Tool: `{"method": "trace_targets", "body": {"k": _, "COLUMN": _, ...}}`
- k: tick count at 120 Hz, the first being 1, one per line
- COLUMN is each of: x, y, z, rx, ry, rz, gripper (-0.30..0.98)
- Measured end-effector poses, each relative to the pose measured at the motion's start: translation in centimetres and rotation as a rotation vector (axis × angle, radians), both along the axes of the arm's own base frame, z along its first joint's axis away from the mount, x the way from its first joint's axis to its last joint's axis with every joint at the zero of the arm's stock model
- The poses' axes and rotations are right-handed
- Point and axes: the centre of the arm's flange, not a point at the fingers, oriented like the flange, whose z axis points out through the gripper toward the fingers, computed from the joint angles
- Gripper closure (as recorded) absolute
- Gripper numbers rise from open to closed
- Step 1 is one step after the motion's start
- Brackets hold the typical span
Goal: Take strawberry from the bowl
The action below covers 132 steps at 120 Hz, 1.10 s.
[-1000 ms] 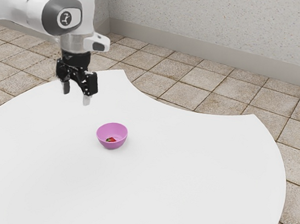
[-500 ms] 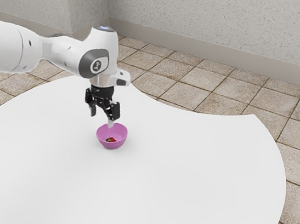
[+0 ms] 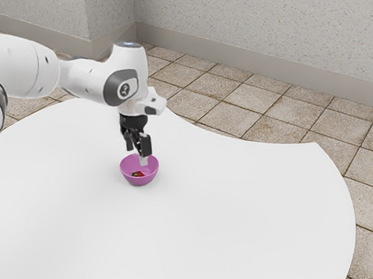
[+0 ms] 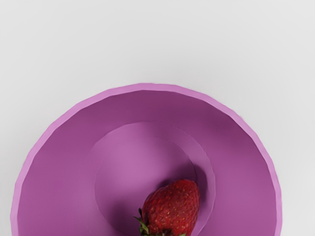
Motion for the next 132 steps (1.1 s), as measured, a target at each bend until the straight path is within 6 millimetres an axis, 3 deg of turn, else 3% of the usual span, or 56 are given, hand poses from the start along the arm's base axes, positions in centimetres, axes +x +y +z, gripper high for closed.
{"method": "trace_targets", "body": {"k": 8, "x": 0.1, "y": -0.5, "z": -0.4, "rx": -0.011, "ry": 0.000, "rz": -0.032, "gripper": 0.00}}
{"method": "trace_targets", "body": {"k": 29, "x": 0.2, "y": -0.8, "z": -0.6, "rx": -0.026, "ry": -0.005, "rz": -0.094, "gripper": 0.27}}
{"method": "trace_targets", "body": {"k": 48, "x": 0.2, "y": -0.4, "z": -2.1, "rx": -0.034, "ry": 0.009, "rz": -0.132, "gripper": 0.39}}
{"method": "trace_targets", "body": {"k": 88, "x": 0.1, "y": -0.1, "z": -3.8, "rx": -0.043, "ry": 0.025, "rz": -0.189, "gripper": 0.26}}
{"method": "trace_targets", "body": {"k": 132, "x": 0.4, "y": 0.1, "z": -5.1, "rx": -0.046, "ry": 0.030, "rz": -0.222, "gripper": 0.25}}
